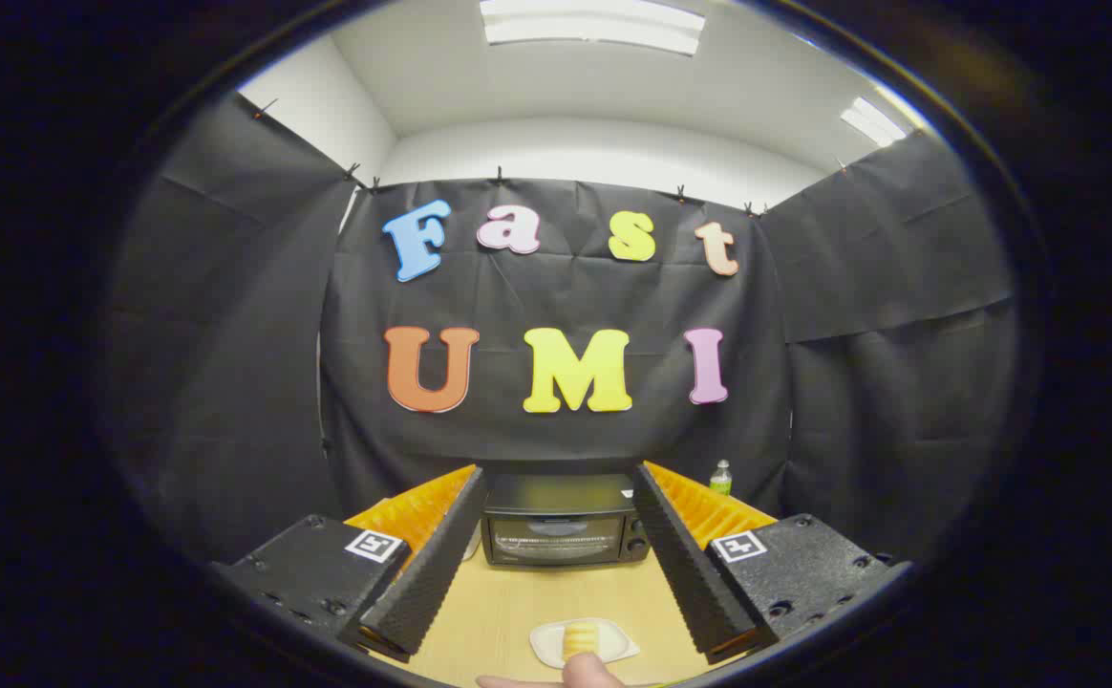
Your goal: Open the toaster oven, put the food inside, and close the toaster oven door.
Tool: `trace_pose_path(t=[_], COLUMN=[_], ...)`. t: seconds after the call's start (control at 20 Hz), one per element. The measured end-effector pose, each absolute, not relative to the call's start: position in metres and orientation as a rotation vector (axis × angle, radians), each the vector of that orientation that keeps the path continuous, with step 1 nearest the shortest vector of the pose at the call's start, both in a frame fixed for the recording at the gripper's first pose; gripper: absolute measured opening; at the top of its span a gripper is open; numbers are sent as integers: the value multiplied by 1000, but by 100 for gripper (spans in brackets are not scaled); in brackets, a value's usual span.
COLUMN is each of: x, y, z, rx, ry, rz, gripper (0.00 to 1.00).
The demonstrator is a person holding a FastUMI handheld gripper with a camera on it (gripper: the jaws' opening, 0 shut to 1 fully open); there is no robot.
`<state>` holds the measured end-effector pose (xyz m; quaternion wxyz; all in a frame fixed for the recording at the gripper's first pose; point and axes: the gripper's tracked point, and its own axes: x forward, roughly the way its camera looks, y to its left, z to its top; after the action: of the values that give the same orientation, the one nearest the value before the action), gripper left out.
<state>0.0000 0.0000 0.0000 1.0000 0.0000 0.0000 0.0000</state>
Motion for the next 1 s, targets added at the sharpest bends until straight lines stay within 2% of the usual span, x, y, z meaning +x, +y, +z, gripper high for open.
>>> trace_pose_path(t=[1.0], x=[10], y=[-12], z=[-7], rx=[28], ry=[-3], rz=[-27], gripper=[100])
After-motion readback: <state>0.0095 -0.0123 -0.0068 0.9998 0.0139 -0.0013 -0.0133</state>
